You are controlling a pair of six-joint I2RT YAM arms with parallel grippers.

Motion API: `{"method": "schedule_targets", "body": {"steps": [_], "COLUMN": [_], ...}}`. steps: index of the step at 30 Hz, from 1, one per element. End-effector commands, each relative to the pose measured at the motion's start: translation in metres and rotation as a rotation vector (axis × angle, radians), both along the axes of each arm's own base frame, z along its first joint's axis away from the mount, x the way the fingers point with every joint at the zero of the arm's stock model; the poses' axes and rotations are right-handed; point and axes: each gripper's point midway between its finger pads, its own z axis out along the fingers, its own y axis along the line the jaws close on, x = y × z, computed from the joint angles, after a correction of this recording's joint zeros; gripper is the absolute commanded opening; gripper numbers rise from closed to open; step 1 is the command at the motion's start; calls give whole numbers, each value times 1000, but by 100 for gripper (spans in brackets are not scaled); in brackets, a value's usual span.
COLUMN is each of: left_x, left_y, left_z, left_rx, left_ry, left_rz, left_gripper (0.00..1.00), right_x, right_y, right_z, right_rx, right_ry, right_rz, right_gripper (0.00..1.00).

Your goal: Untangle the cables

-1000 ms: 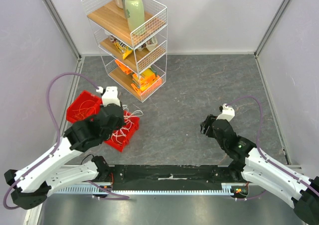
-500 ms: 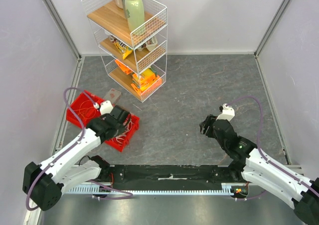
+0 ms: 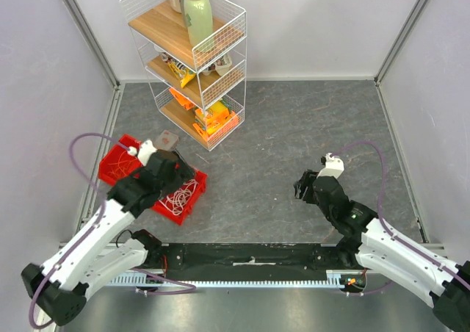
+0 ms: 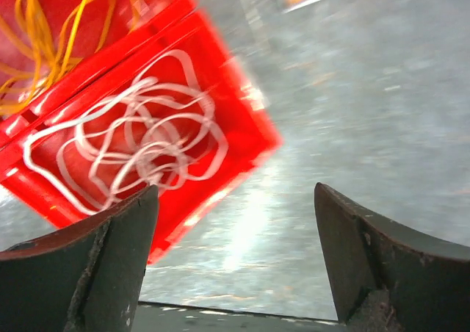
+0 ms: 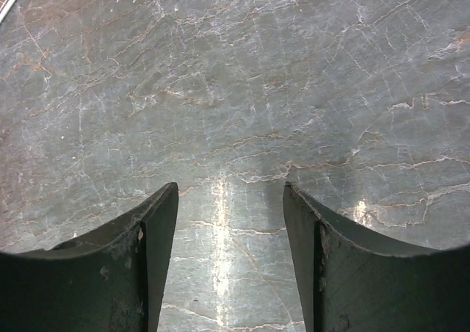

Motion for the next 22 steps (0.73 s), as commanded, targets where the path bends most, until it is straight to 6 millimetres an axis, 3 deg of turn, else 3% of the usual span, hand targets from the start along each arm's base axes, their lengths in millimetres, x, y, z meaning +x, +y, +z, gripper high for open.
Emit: {"method": "schedule_targets", "body": {"steps": [1, 6, 11, 14, 22], "left_x": [4, -10, -41, -67, -126], "left_y": [15, 23, 9, 4, 1], "left_z": [84, 145, 229, 272, 335], "left_rx": [-47, -118, -181, -201, -228], "left_ry": [-245, -483, -876, -1102, -1443], "left_rz": [8, -60, -328, -451, -640], "left_gripper": [93, 96, 97, 98, 99], "right_x": [9, 14, 15, 9, -28], "right_y": [4, 12, 15, -5, -73], "right_z": [20, 44, 115, 171, 298], "right_rx": [-19, -69, -67, -28, 26], "right_ry": [-51, -103, -278, -431, -734], "right_rz": [27, 110, 196, 130, -34], "right_gripper": [67, 69, 79, 98, 98]}}
